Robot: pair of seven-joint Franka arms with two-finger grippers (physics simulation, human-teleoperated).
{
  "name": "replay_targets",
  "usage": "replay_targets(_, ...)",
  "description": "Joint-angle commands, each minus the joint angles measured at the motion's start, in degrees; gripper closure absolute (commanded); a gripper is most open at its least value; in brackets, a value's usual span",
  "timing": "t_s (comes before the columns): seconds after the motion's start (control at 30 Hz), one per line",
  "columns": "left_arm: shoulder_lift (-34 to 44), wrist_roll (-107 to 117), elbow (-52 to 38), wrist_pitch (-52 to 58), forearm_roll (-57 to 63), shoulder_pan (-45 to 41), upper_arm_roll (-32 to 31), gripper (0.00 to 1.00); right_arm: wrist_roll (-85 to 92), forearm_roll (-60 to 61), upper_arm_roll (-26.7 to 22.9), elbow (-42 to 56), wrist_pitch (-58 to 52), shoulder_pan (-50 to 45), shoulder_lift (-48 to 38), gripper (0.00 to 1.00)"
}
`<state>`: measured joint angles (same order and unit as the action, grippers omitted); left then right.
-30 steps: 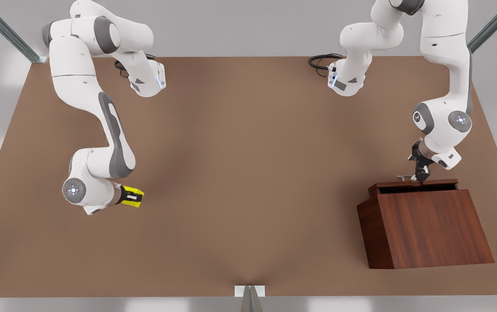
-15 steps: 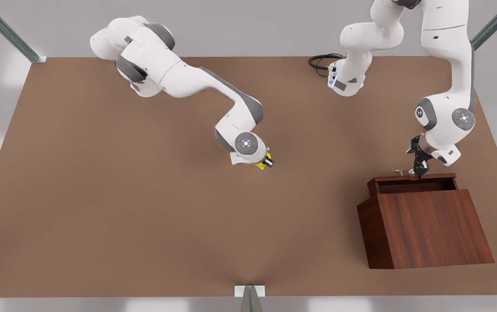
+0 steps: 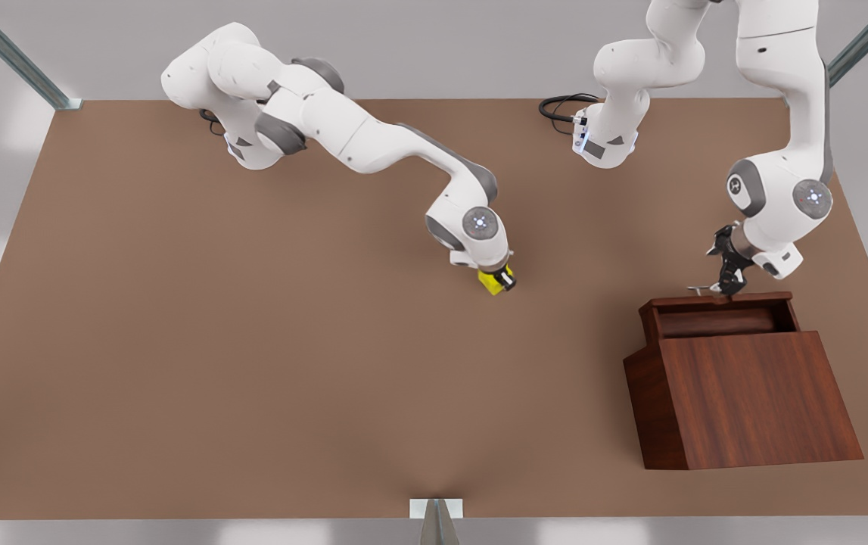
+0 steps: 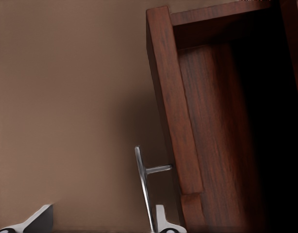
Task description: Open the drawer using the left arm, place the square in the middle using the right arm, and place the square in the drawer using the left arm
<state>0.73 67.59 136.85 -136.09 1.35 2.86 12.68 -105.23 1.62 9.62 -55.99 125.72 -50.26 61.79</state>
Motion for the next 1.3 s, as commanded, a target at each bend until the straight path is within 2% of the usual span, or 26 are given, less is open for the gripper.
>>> replay_targets(0.0,-0.03,0.00,0.00,0.12,0.06,0.04,-0.02,0.00,0.11,-0.30,-0.04,0.00,-0.03,-0.01,0.00,0.02)
replay_targets(0.07,-0.12,0.09,0.26,0.12,0.06,0.04,-0.02,0.00,2.57,-4.08,0.22,0.00,-0.03,-0.19,-0.09,0.00)
replay_targets(0.2,-0.29,0.09,0.35,0.12,0.06,-0.05,-0.02,0.00,5.21,-3.82,0.22,0.18,-0.64,-0.27,-1.23,0.00)
replay_targets(0.27,-0.12,0.09,0.35,1.09,0.06,-0.05,-0.02,0.00,5.38,-3.99,0.22,-0.26,-2.84,2.10,-6.41,0.00)
replay_targets(0.33,0.06,0.00,0.35,1.79,0.06,0.04,-0.02,0.00,14.95,-4.43,0.05,-0.26,-15.41,7.28,-13.09,0.00)
replay_targets(0.4,0.41,0.09,0.35,2.76,0.06,-0.05,-0.02,0.00,24.36,-4.52,-0.04,-1.75,-19.72,15.71,-19.77,0.00)
replay_targets(0.5,1.64,0.00,0.35,4.25,0.06,-0.05,-0.02,0.00,51.42,-8.30,-0.04,-17.40,-21.82,30.22,-34.98,0.00)
replay_targets(0.6,2.78,2.98,-2.81,8.47,-0.03,-0.05,-1.07,0.00,78.22,-6.90,0.04,-17.05,-32.19,42.96,-40.87,0.00)
replay_targets(0.63,3.13,6.85,-5.09,11.46,-0.03,-0.05,-3.62,0.00,86.14,-3.29,-0.04,-17.22,-33.69,47.62,-41.84,0.00)
replay_targets(0.7,3.13,13.09,-14.40,22.35,-0.20,-0.05,-8.63,0.00,89.23,-2.06,-0.04,-17.92,-34.04,51.41,-42.36,0.00)
replay_targets(0.73,2.78,12.92,-18.80,25.69,-0.73,-0.14,-12.49,0.00,89.23,-1.89,-0.04,-22.75,-32.65,51.49,-45.35,0.00)
replay_targets(0.77,0.24,12.39,-25.83,26.31,0.85,-3.21,-18.91,0.00,89.32,-1.89,-0.04,-29.52,-27.72,51.41,-48.86,0.00)
replay_targets(0.87,-15.49,-4.99,-45.87,29.92,10.25,-10.06,-35.34,0.00,95.91,-0.04,-0.13,-30.23,-25.26,52.37,-48.78,0.00)
replay_targets(0.93,-22.62,-22.12,-50.80,29.57,10.52,-14.64,-39.92,0.00,97.58,-0.22,-0.13,-30.14,-25.34,52.28,-48.61,0.00)
replay_targets(1.0,-26.40,-51.23,-50.71,30.80,9.90,-15.43,-44.84,0.00,97.67,-0.30,-0.13,-29.79,-25.26,52.37,-48.34,0.00)
replay_targets(1.1,-25.26,-65.83,-40.00,26.94,9.90,-16.22,-43.00,0.00,96.88,-0.74,-0.13,-29.79,-24.11,51.76,-47.81,0.00)
replay_targets(1.17,-23.41,-65.83,-29.19,11.65,10.43,-16.22,-40.80,0.00,96.52,-1.27,-0.13,-29.79,-23.32,51.58,-47.90,0.00)
replay_targets(1.2,-23.32,-65.13,-26.81,6.64,10.43,-16.22,-40.36,0.00,96.52,-1.71,-0.13,-30.06,-23.41,51.58,-48.08,0.00)
replay_targets(1.27,-23.85,-65.74,-23.65,3.73,10.43,-16.22,-39.40,0.00,95.30,-1.71,-0.04,-29.88,-23.32,51.58,-47.90,0.00)
